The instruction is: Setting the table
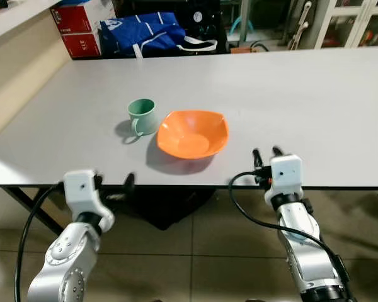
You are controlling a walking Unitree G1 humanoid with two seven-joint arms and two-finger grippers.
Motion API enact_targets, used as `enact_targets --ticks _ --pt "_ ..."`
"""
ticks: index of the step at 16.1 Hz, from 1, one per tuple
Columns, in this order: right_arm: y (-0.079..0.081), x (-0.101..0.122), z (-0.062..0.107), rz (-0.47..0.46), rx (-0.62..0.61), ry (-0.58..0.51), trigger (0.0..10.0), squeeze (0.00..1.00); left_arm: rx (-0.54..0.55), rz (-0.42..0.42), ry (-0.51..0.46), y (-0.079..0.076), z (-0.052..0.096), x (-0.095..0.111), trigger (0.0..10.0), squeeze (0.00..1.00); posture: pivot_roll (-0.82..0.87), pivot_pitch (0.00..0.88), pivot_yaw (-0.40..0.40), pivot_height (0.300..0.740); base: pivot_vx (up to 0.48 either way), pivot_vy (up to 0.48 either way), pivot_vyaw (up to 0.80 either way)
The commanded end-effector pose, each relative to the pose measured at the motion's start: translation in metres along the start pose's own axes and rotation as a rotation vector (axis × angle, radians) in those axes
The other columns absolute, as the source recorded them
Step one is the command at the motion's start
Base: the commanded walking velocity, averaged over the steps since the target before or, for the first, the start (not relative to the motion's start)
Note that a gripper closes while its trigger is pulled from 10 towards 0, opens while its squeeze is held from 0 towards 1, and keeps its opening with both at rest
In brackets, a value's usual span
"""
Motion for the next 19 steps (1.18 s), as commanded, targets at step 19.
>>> enact_targets --ticks 19 --pt "0.009 -0.025 0.009 -0.121 0.118 0.009 10.0 0.0 -0.051 -0.085 -0.156 -0.024 -0.016 0.013 10.0 0.0 -0.18 0.0 0.098 0.74 0.0 0.118 0.0"
Point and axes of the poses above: a point about 5 cm out from each wrist's last joint towards the gripper, its own z axis pointing back from the gripper into the wrist, its own x axis along the axis of the wrist's last joint, y = z × x, the point moved 5 cm from there along -z, pointing out of the wrist towards the gripper
